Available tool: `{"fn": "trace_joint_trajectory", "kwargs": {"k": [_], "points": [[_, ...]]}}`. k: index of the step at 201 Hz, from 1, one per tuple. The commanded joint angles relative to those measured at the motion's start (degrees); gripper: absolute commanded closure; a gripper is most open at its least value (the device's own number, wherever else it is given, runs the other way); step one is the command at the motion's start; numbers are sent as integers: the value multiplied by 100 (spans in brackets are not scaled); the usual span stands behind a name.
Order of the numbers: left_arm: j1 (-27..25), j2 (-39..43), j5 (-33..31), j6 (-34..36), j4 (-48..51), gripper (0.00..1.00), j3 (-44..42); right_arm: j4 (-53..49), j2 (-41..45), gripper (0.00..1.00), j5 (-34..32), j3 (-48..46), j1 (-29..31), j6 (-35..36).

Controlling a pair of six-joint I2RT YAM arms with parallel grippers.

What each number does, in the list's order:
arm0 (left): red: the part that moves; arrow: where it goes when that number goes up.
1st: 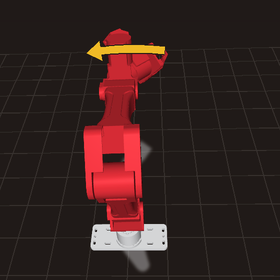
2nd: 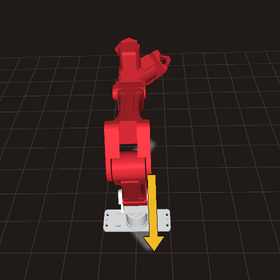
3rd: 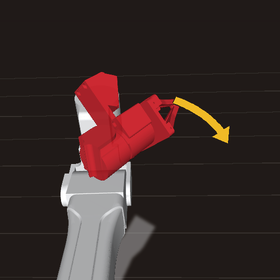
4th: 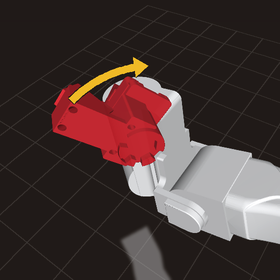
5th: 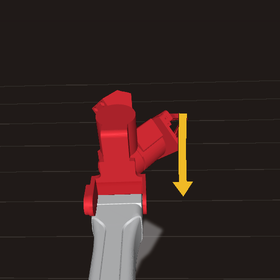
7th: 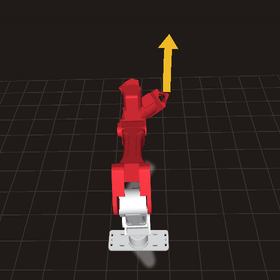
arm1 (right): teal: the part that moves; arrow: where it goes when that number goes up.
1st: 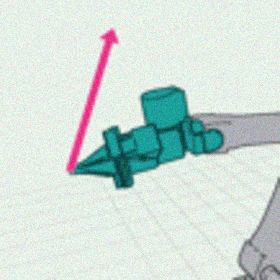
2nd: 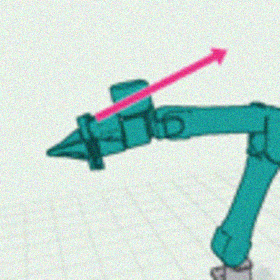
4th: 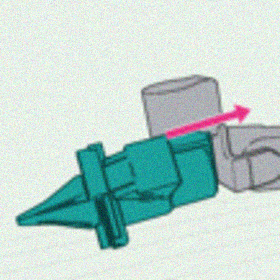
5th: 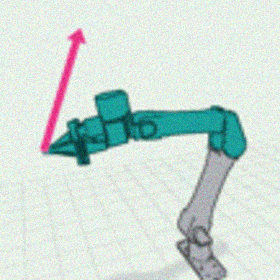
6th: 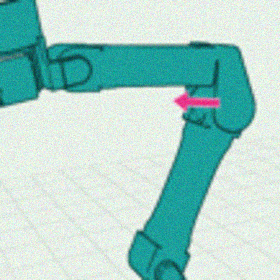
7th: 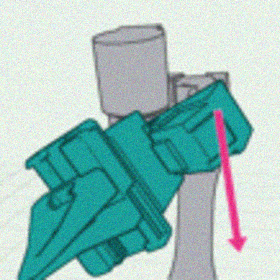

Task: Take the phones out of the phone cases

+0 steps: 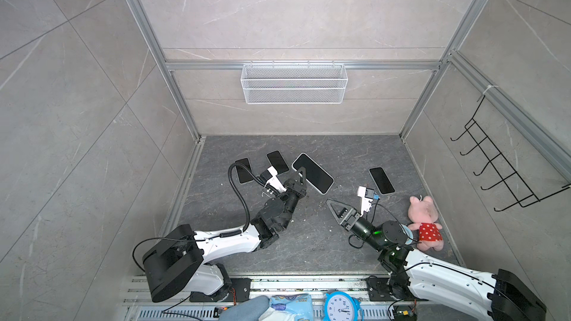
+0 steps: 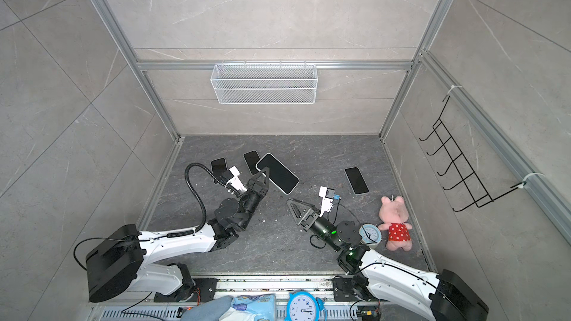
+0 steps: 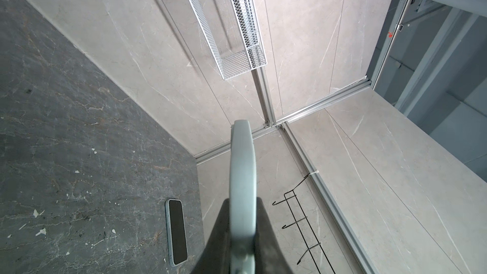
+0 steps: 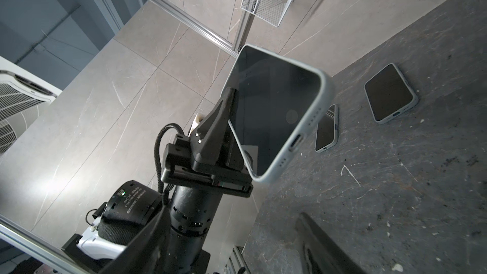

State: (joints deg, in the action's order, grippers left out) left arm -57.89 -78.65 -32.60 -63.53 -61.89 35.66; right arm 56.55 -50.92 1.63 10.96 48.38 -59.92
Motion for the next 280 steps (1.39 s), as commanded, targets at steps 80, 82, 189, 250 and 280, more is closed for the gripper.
{"fn": "trace_joint_trajectory", "kwargs": {"k": [80, 82, 189, 250, 280], "points": [[-77, 286, -65, -435, -895, 100, -193, 2073, -1300, 60, -86, 68, 32, -397], [-77, 295, -63, -433, -891, 100, -205, 2080, -1316, 61, -84, 72, 36, -397], [-156, 386, -18, -305, -913, 100, -266, 2271, -1493, 75, 22, 125, 33, -521], [-192, 352, 26, -309, -947, 100, -296, 2299, -1506, 76, -3, 160, 33, -541], [-197, 300, 43, -326, -983, 100, -296, 2329, -1545, 82, 4, 160, 33, -572]]}}
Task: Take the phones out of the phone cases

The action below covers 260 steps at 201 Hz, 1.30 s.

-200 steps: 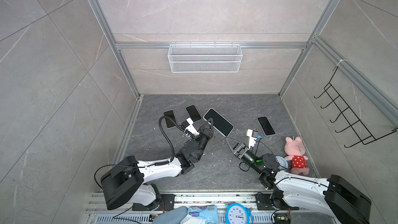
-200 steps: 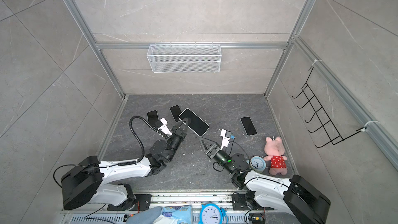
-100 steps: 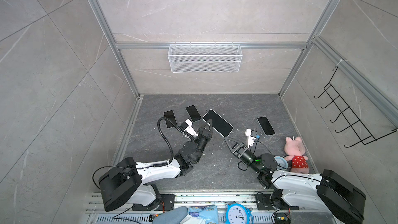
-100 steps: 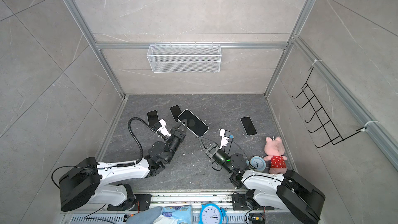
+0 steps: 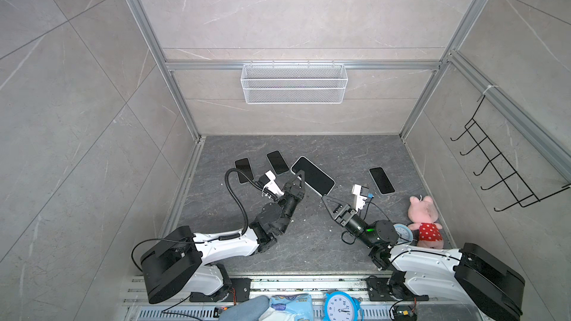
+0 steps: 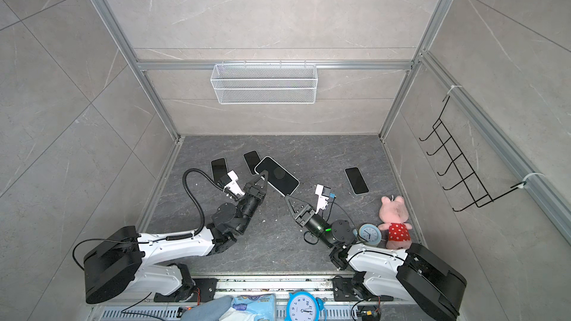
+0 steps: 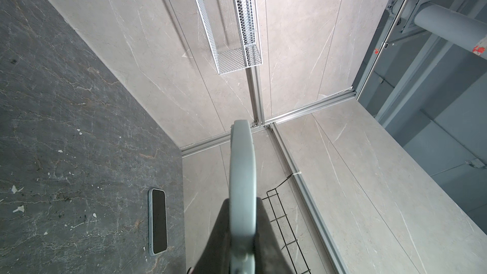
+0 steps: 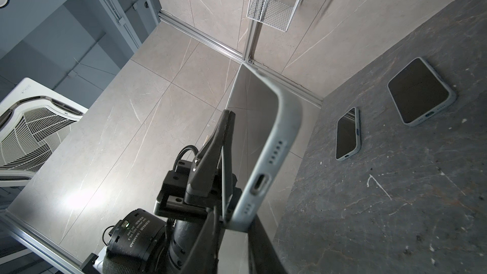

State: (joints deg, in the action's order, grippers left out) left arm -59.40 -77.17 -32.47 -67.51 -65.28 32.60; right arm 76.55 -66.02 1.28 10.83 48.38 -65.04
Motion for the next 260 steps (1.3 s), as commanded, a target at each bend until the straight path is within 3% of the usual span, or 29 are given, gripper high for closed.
{"fn": "trace_joint_trajectory", "kwargs": {"k": [1, 90, 118, 173, 217, 260], "points": [[-46, 150, 30, 71, -644, 100, 14, 336, -38, 82, 39, 174, 32, -61], [-66, 17, 127, 40, -714, 100, 54, 510, -256, 100, 143, 211, 33, -94], [-69, 85, 122, 80, -639, 100, 54, 473, -267, 100, 303, 204, 15, 125], [-56, 341, 255, -638, 648, 100, 358, -815, 10, 100, 874, 410, 5, 1836], [-46, 255, 513, -1116, 797, 100, 501, -1934, 275, 100, 316, 560, 1, 3199], [-46, 355, 717, -1212, 954, 100, 546, -2247, 326, 100, -126, 664, -47, 4117]]}}
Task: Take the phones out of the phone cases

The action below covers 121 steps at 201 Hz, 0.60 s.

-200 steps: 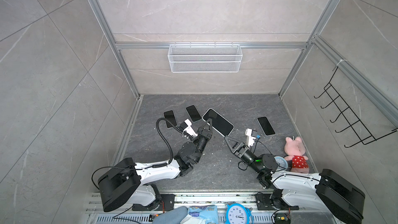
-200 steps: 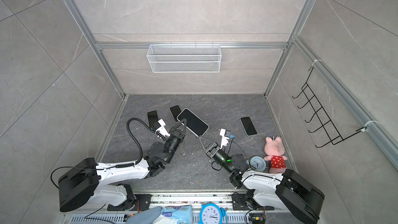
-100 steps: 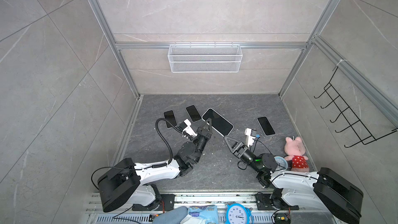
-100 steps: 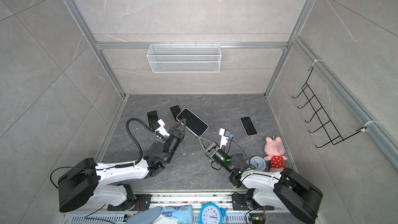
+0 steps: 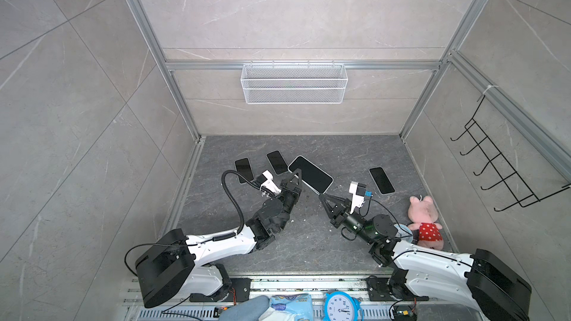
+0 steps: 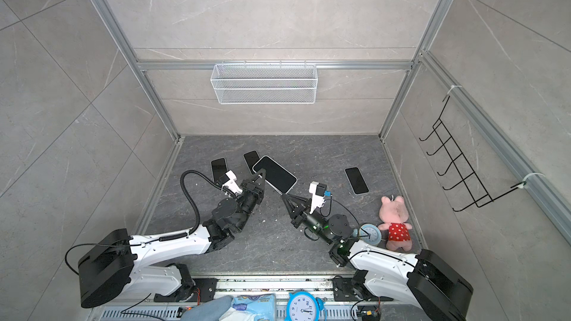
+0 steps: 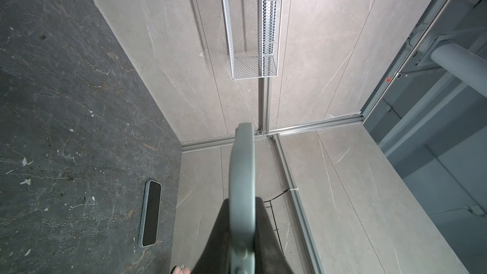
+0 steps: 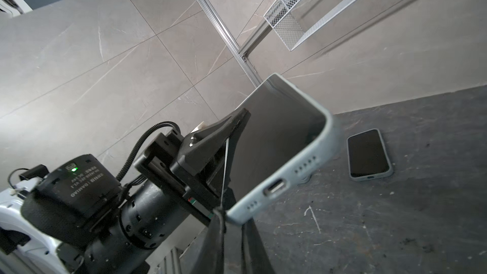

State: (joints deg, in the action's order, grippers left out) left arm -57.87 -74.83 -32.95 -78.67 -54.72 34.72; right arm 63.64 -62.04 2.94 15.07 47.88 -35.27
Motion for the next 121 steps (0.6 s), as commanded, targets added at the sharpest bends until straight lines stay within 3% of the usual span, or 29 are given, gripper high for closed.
{"fn": "trace_joint_trajectory", "kwargs": {"k": [1, 71, 82, 92, 99, 121], "points": [[-199, 124, 764, -95, -97, 100, 334, -979, -71, 100, -302, 245, -2, 1151], [-123, 354, 846, -2, -227, 100, 175, -902, -41, 100, 34, -2, -425, 1020], [-52, 435, 858, 24, -223, 100, 93, -823, 241, 81, 43, -279, -428, 796], [-10, 474, 853, 27, -231, 100, 28, -968, 602, 55, 34, -491, -428, 564], [16, 461, 847, 59, -302, 100, -7, -1223, 904, 43, 101, -561, -428, 371], [68, 305, 860, 121, -632, 100, -69, -1776, 1619, 27, 626, -554, -428, -152]]}}
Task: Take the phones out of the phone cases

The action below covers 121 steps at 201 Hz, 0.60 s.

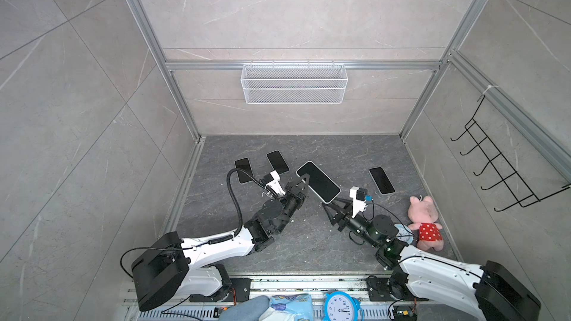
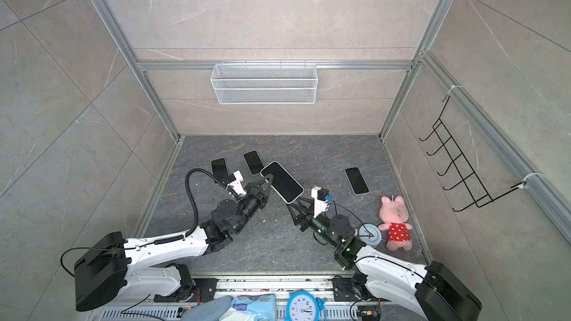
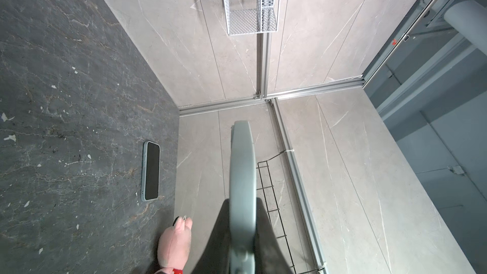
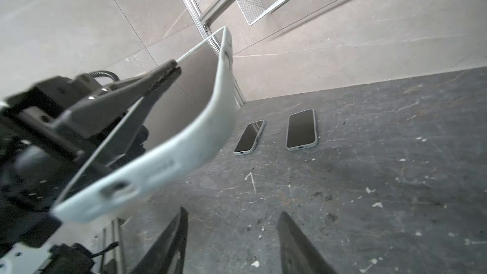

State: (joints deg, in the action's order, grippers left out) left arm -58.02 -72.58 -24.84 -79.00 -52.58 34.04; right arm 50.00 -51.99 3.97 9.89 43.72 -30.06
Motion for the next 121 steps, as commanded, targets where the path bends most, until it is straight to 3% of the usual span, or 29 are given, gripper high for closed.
{"fn": "trace_joint_trajectory", "kwargs": {"k": [1, 49, 69, 121], "points": [[86, 74, 49, 160, -862, 100, -2, -394, 638, 27, 538, -38, -8, -705], [115, -186, 22, 217, -1188, 100, -18, -119, 1113, 19, 844, 0, -8, -1811], [111, -262, 29, 218, -1336, 100, -18, 97, 711, 21, 906, 131, -21, -2143], [99, -269, 76, 282, -1395, 100, -19, 2209, -793, 32, 1012, 66, -22, -2887]]}}
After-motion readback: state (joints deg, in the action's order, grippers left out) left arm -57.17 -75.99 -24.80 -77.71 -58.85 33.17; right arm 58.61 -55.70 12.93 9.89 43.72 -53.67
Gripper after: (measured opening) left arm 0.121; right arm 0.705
